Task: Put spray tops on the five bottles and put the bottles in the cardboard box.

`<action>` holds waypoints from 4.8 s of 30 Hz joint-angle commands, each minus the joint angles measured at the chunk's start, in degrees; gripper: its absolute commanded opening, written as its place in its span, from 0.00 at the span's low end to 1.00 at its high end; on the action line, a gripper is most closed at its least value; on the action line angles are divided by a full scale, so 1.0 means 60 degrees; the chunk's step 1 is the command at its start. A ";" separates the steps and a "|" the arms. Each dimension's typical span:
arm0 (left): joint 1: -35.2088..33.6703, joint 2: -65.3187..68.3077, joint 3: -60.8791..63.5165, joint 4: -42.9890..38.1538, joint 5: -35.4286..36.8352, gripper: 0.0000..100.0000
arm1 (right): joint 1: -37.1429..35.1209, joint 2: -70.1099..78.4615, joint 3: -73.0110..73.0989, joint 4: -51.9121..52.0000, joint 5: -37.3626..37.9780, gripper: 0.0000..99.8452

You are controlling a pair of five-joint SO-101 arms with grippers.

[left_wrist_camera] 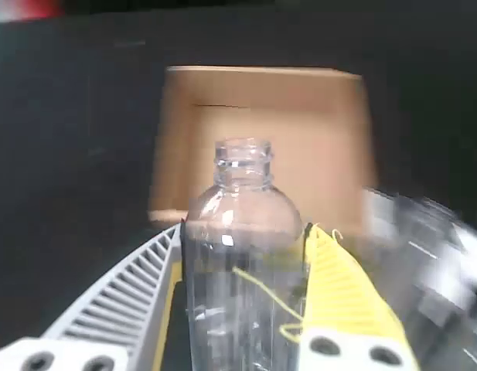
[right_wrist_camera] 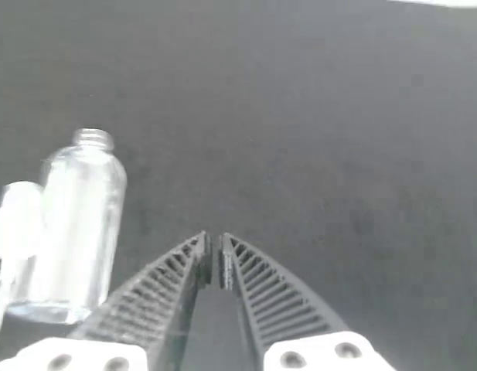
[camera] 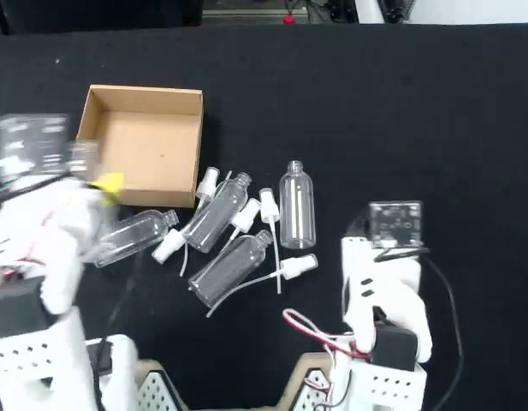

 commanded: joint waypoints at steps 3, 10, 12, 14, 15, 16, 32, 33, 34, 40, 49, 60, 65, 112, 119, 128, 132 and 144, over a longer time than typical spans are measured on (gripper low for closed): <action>-0.4183 -0.0791 0.2308 -0.3136 0.0015 0.16 | -0.2007 -0.0799 -0.1678 0.0645 0.0498 0.03; -0.5546 -0.1509 0.5678 -0.6740 -0.0029 0.16 | -0.3018 0.2264 -0.4227 0.0821 0.0440 0.03; -0.5634 -0.1568 0.6440 -0.7355 0.0000 0.16 | -0.3385 0.3582 -0.4813 0.0806 0.0440 0.03; -0.5619 -0.1568 0.6982 -0.7868 0.0029 0.16 | -0.3868 0.4755 -0.5297 0.0791 0.0440 0.03; -0.5590 -0.1582 0.7201 -0.8190 0.0029 0.16 | -0.4147 0.5282 -0.5531 0.0791 0.0440 0.03; -0.5575 -0.1641 0.7465 -0.8586 0.0044 0.16 | -0.4381 0.5736 -0.5766 0.0791 0.0440 0.03; -0.5033 -0.1656 1.0205 -1.3509 0.2256 0.16 | -0.5289 1.0542 -0.7451 0.0176 -0.1377 0.03; -0.4828 -0.1656 1.0205 -1.3509 0.2242 0.16 | -0.5289 1.0938 -0.7656 0.0190 -0.1568 0.04; -0.4667 -0.1656 1.0220 -1.3495 0.2242 0.16 | -0.5289 1.1333 -0.7832 0.0190 -0.1773 0.06; -0.4271 -0.1656 1.0542 -1.3495 0.2242 0.16 | -0.5275 1.3736 -0.9033 0.0059 -0.2608 0.15; -0.3919 -0.1670 1.0220 -1.2308 0.2227 0.16 | -0.5114 1.6491 -0.9839 -0.0777 -0.2974 0.12; -0.3890 -0.1670 1.0234 -1.2322 0.2227 0.16 | -0.4147 1.7663 -0.9853 -0.0821 -0.2579 0.12; -0.3832 -0.1670 1.0234 -1.2308 0.2227 0.16 | -0.4366 1.8059 -1.0117 -0.1040 -0.2535 0.12; 0.5619 -0.1670 0.5897 -0.7956 0.0850 0.16 | -0.3179 1.0029 -1.4088 0.0733 -0.3062 0.06; 0.6264 -0.1670 0.7245 -0.9670 0.0879 0.16 | -0.4205 1.0659 -1.5582 0.0659 -0.3795 0.06; 0.6352 -0.2930 0.7832 -0.9670 0.0894 0.16 | -0.5143 1.2212 -1.6154 -0.0293 -0.3736 0.06; 0.6249 -0.4864 0.8535 -0.9114 0.0894 0.16 | -0.5158 1.2344 -1.6139 -0.0396 -0.3766 0.06; 0.6322 -0.6549 0.9443 -0.8703 0.0894 0.16 | -0.6242 1.2418 -1.6095 -0.0425 -0.3736 0.06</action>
